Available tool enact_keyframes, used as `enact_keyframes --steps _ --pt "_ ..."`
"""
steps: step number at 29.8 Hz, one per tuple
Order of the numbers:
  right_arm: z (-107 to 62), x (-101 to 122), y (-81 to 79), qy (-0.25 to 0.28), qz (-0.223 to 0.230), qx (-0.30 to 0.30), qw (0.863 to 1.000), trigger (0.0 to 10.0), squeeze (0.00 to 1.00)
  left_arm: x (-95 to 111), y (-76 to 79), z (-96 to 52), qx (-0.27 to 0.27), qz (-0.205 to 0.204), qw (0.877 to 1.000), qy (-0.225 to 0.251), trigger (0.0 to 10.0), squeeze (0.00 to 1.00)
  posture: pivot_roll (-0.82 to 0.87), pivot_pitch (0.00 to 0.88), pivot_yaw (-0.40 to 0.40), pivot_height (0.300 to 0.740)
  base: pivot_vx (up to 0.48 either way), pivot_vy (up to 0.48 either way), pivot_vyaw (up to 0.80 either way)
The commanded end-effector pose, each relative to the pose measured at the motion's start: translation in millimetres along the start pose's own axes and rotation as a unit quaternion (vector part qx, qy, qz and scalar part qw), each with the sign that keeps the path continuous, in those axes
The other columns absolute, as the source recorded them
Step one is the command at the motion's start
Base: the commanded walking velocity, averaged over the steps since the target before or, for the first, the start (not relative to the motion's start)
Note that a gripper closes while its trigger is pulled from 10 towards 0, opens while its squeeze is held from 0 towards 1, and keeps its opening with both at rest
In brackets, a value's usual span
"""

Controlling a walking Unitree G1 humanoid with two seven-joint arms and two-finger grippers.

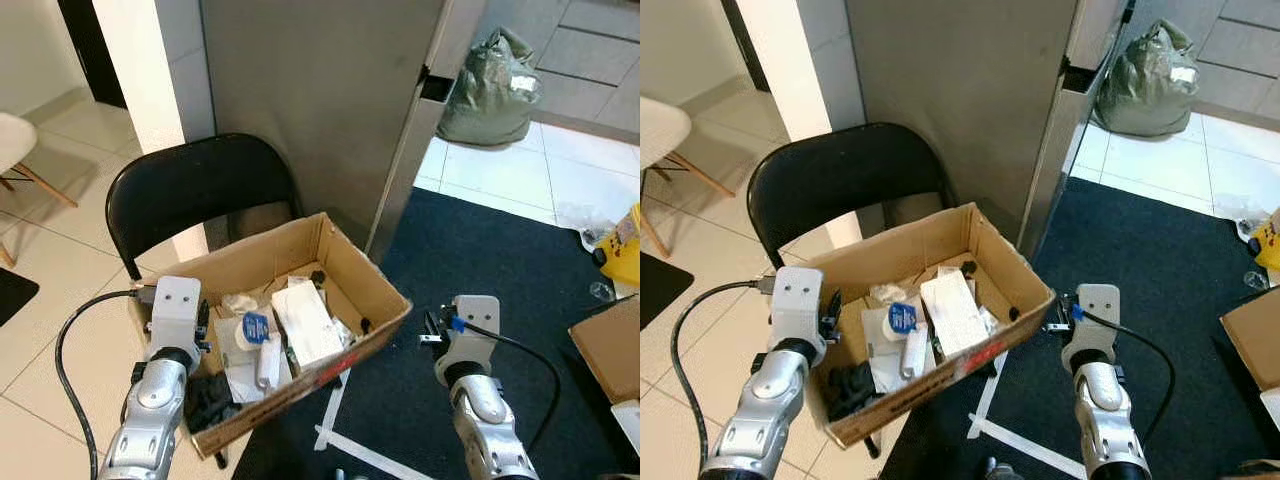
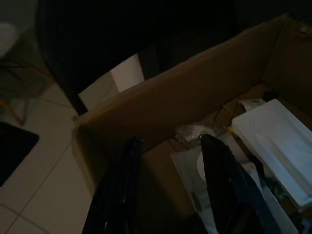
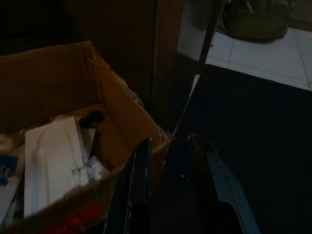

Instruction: Picking trash to rubbish bin

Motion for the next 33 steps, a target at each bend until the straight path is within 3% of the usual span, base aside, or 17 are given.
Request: enact_keyframes --steps 1,9,15,21,26,33 --pt "-2.2 -5 3.4 -0.012 0.002 -0.004 1.0 10.0 0.0 -8 0.1 -2.3 0.0 -0.004 1.0 -0.015 10.0 0.0 -0.01 0.128 -0.05 0.74 -0.33 0.0 0.0" --pt "-2.3 -6 3.5 -0.016 -0.002 -0.002 1.0 10.0 0.0 -10 -2.0 -1.2 0.007 -0.003 1.0 -0.02 10.0 0.0 -0.01 0.131 -0.052 0.74 -0.08 0.0 0.0" --pt "-0.3 -8 -3.5 -0.029 -0.036 0.017 0.999 10.0 0.0 -16 -5.5 -1.6 0.009 -0.036 0.999 -0.028 10.0 0.0 -0.01 0.135 -0.058 0.74 0.0 0.0 0.0" --pt "-4.1 -18 -19.4 -0.036 -0.04 0.062 0.997 10.0 0.0 -23 -6.1 -4.3 -0.005 -0.032 0.999 -0.025 10.0 0.0 0.0 0.112 -0.075 0.74 0.0 0.0 0.0" --pt "-8.9 -37 -25.0 -0.079 -0.038 0.089 0.992 10.0 0.0 -51 -17.3 -14.9 0.03 -0.025 0.997 -0.069 10.0 0.0 -0.01 0.066 -0.076 0.74 0.0 0.0 0.0" --pt "-10.8 -38 -36.4 -0.069 -0.027 0.151 0.986 10.0 0.0 -52 -17.9 -19.1 0.037 -0.044 0.996 -0.063 10.0 0.0 0.01 0.044 -0.074 0.74 0.0 0.0 0.0"
Point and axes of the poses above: a point about 5 cm out from each wrist's last joint towards the gripper, its own z axis pointing out of the wrist towards the gripper, its own x axis along the axis of the wrist's last joint, y = z × x, the point moved 1 cm from there along z, pointing out of the wrist towards the gripper, and after that the axes turned 12 degrees about -z, right-handed, at the moved point
